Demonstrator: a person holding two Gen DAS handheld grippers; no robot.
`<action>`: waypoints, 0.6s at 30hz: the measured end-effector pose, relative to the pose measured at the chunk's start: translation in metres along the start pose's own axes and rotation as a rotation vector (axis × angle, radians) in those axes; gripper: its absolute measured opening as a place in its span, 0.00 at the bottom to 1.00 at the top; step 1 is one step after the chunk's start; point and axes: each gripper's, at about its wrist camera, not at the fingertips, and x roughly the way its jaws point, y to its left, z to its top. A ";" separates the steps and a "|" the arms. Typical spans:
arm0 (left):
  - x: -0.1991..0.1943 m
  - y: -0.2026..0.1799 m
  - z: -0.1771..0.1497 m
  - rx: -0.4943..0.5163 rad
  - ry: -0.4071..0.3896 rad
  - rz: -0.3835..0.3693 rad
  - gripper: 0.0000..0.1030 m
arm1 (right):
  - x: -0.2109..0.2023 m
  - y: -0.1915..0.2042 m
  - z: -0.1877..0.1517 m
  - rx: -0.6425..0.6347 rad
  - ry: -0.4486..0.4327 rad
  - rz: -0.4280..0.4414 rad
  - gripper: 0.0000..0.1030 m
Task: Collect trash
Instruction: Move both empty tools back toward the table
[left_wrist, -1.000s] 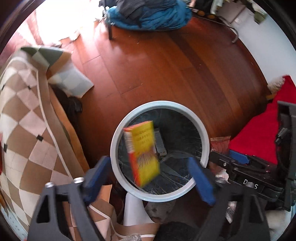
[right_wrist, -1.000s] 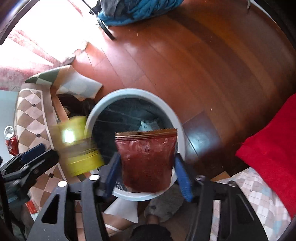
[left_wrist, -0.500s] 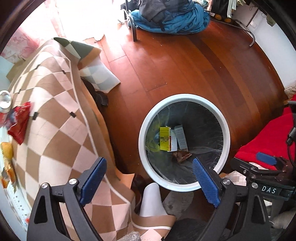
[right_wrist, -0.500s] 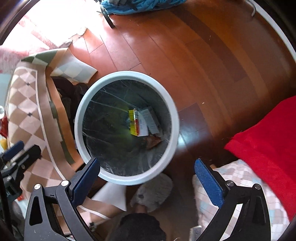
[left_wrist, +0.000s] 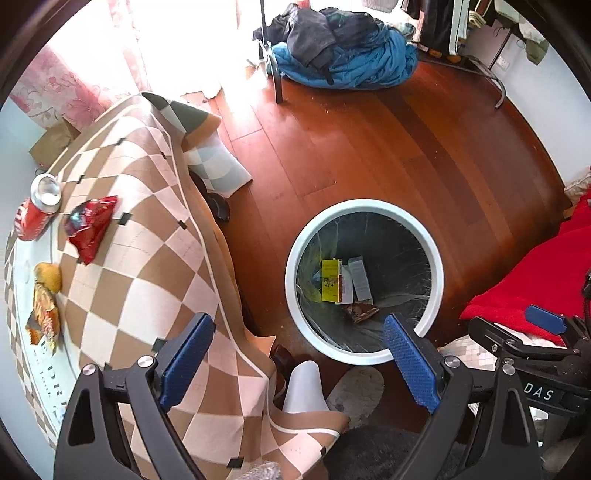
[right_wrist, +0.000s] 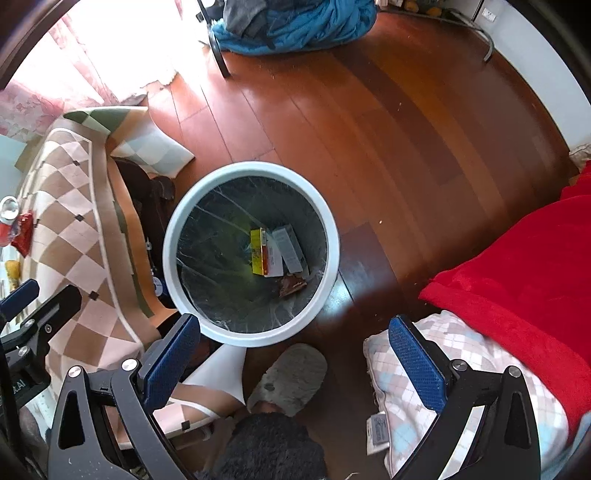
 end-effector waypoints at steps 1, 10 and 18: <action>-0.005 0.001 -0.001 -0.001 -0.008 -0.001 0.92 | -0.006 0.001 -0.001 0.001 -0.010 0.001 1.00; -0.071 0.013 -0.012 -0.040 -0.102 0.001 0.92 | -0.091 0.011 -0.020 0.053 -0.164 0.044 1.00; -0.137 0.099 -0.026 -0.181 -0.228 -0.007 0.92 | -0.154 0.083 -0.031 -0.012 -0.253 0.178 1.00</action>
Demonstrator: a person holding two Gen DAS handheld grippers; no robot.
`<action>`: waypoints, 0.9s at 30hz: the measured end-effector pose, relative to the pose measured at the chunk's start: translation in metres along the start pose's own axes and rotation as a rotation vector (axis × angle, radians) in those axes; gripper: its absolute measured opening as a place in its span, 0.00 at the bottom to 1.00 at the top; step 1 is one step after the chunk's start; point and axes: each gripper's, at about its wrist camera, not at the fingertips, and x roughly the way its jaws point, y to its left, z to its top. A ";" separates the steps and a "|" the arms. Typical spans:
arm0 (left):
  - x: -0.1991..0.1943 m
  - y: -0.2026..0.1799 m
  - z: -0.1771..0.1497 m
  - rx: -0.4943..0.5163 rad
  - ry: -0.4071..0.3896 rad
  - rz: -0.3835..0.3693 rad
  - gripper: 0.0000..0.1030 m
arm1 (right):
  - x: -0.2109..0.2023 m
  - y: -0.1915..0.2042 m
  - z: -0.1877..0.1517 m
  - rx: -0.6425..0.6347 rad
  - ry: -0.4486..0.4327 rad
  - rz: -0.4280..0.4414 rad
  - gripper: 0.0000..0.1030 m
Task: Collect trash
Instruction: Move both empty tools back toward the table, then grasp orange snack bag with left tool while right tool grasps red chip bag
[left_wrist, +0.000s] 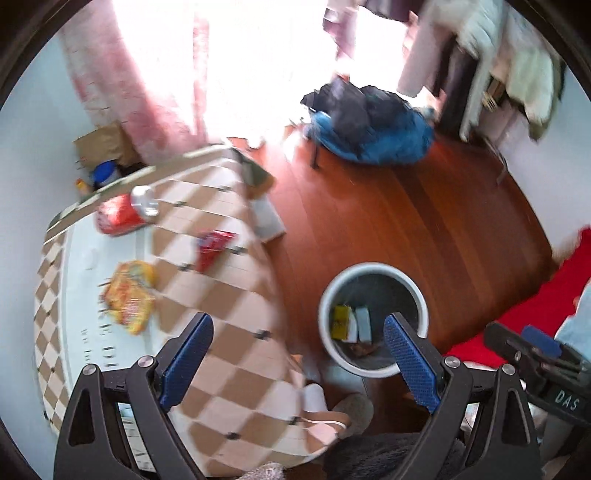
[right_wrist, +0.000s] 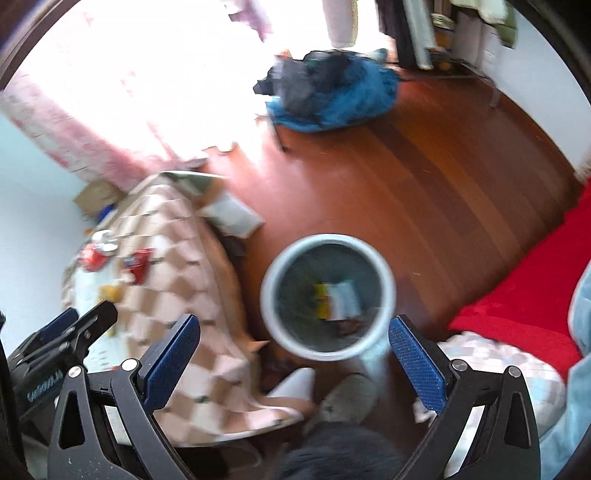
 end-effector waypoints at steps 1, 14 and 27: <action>-0.004 0.014 0.001 -0.018 -0.008 0.009 0.92 | 0.001 0.020 0.001 -0.026 0.007 0.027 1.00; 0.068 0.240 -0.028 -0.398 0.146 0.152 0.91 | 0.133 0.223 0.027 -0.169 0.154 0.156 1.00; 0.149 0.262 -0.022 -0.507 0.247 0.002 0.52 | 0.235 0.258 0.057 -0.087 0.219 0.093 0.88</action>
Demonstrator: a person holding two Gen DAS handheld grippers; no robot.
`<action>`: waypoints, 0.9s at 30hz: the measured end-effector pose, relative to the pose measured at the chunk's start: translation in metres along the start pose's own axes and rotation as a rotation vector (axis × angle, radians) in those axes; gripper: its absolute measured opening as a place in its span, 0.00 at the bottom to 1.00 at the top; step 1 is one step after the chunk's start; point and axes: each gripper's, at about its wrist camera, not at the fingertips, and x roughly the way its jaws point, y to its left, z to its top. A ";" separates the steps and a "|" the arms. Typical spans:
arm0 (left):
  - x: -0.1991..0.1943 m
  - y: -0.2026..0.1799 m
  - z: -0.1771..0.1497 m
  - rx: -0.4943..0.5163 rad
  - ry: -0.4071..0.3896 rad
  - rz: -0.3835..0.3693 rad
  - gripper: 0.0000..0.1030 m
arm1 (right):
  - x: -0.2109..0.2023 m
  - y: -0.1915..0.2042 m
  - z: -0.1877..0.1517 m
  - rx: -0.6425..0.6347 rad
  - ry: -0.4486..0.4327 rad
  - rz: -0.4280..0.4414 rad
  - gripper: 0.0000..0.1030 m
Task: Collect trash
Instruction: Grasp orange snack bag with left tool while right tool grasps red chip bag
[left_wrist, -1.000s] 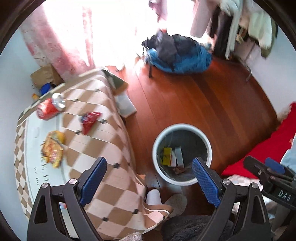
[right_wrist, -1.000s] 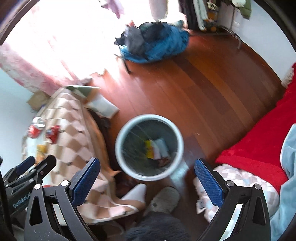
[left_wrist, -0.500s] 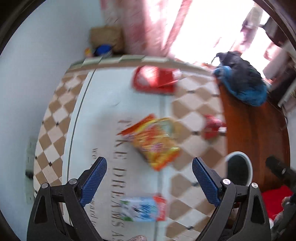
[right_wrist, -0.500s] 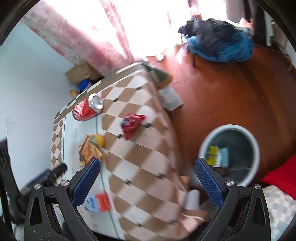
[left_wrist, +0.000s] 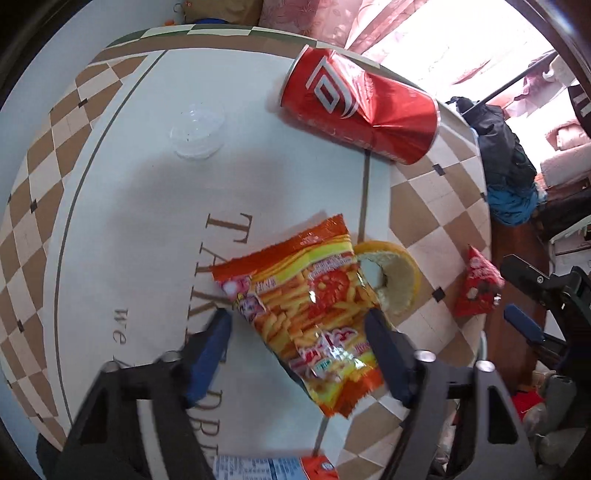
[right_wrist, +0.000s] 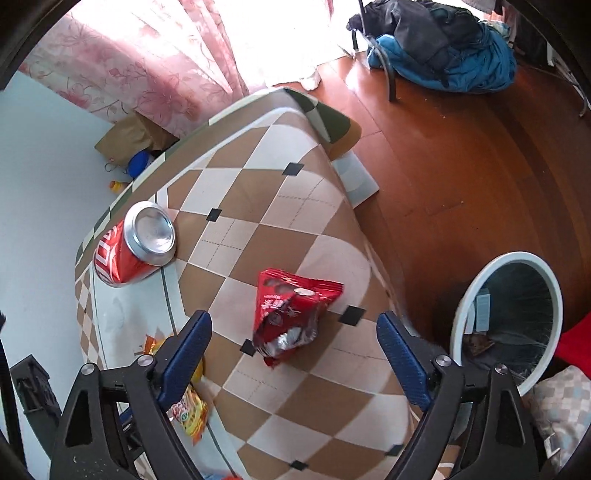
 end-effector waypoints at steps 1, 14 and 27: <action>0.001 0.000 0.001 0.004 0.002 0.017 0.43 | 0.004 0.002 0.000 -0.005 0.005 -0.008 0.86; -0.033 0.021 -0.003 0.094 -0.119 0.122 0.02 | 0.009 0.008 -0.008 -0.064 0.018 -0.032 0.29; -0.104 -0.002 -0.010 0.185 -0.290 0.163 0.02 | -0.049 0.024 -0.040 -0.154 -0.049 0.071 0.16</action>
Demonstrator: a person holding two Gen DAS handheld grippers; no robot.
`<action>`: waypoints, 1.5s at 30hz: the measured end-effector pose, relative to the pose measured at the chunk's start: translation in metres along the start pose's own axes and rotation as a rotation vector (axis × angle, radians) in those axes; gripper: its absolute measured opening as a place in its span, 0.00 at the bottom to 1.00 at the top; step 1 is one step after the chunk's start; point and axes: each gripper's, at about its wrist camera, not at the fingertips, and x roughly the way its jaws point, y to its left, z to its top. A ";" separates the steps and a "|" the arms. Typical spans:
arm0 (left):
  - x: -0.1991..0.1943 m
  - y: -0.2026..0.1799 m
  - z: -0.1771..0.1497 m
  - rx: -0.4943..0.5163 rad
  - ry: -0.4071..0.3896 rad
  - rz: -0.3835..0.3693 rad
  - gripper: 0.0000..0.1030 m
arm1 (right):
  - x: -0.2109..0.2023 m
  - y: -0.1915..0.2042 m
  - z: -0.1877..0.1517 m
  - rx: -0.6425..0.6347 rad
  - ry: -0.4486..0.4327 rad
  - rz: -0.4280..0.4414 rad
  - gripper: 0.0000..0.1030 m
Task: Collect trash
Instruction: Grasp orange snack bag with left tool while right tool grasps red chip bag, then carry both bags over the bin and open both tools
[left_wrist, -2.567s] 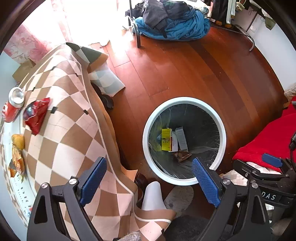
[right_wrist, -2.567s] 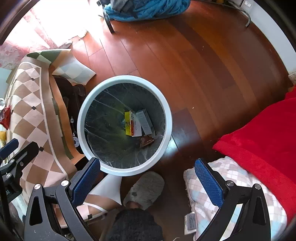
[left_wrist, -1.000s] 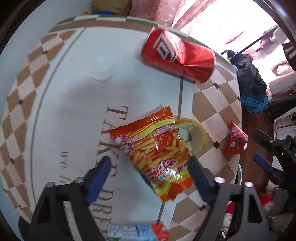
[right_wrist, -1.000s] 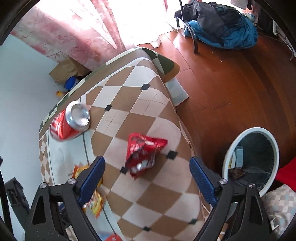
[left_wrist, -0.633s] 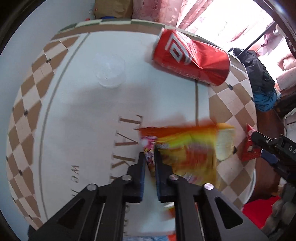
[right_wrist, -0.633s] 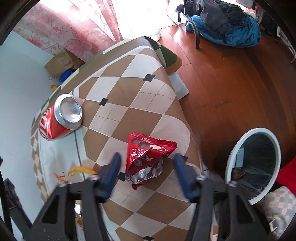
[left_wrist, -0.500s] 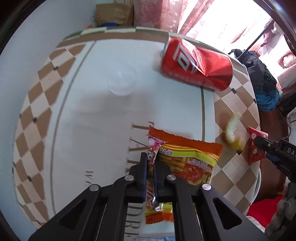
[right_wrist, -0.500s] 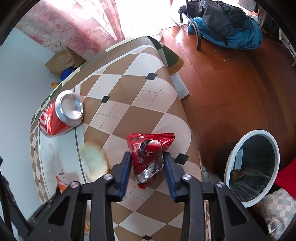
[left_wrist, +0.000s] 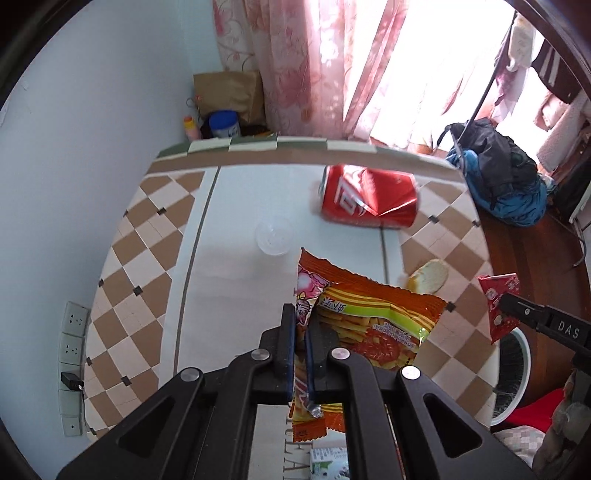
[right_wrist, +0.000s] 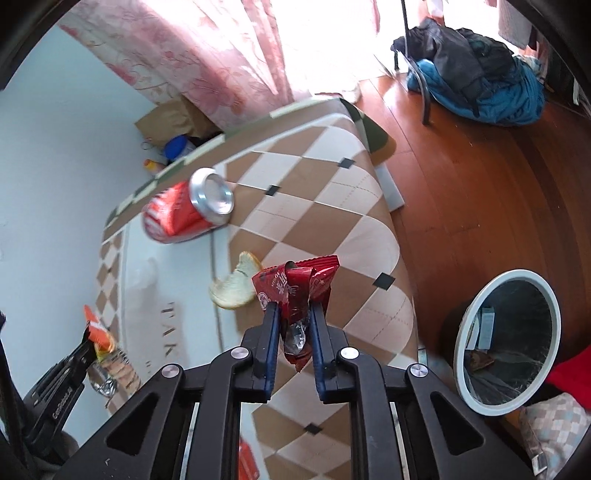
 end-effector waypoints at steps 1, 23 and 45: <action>-0.006 -0.002 0.000 0.003 -0.009 -0.003 0.02 | -0.007 0.002 -0.002 -0.008 -0.009 0.007 0.16; -0.112 -0.141 -0.037 0.204 -0.155 -0.174 0.02 | -0.187 -0.109 -0.061 0.087 -0.234 0.049 0.14; 0.045 -0.399 -0.109 0.506 0.175 -0.289 0.02 | -0.094 -0.395 -0.114 0.463 -0.029 -0.088 0.14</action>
